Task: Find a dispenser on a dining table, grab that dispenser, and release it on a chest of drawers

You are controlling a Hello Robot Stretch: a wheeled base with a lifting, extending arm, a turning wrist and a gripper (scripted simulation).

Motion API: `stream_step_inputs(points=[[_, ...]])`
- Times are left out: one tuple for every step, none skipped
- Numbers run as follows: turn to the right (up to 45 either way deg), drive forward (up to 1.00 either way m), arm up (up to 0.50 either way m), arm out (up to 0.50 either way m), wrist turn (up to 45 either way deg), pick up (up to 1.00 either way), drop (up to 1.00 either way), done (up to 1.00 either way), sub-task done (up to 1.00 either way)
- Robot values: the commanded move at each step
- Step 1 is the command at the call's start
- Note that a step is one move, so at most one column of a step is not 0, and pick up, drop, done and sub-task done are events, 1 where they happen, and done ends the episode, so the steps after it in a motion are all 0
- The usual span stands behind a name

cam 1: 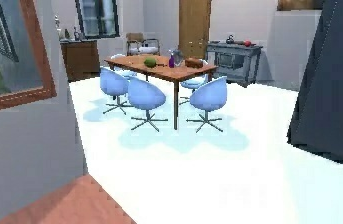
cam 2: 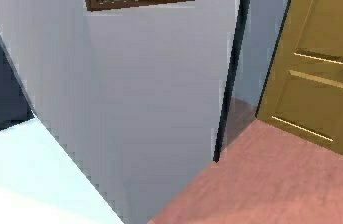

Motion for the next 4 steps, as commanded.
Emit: stream_step_inputs(points=[[3.0,0.0,0.0,0.0,0.0,0.0,0.0,0.0,0.0],[0.0,0.4,0.0,0.0,0.0,0.0,0.0,0.0,0.0],[6.0,0.0,0.0,0.0,0.0,0.0,0.0,0.0,0.0],[0.0,1.0,0.0,0.0,0.0,0.0,0.0,0.0,0.0]])
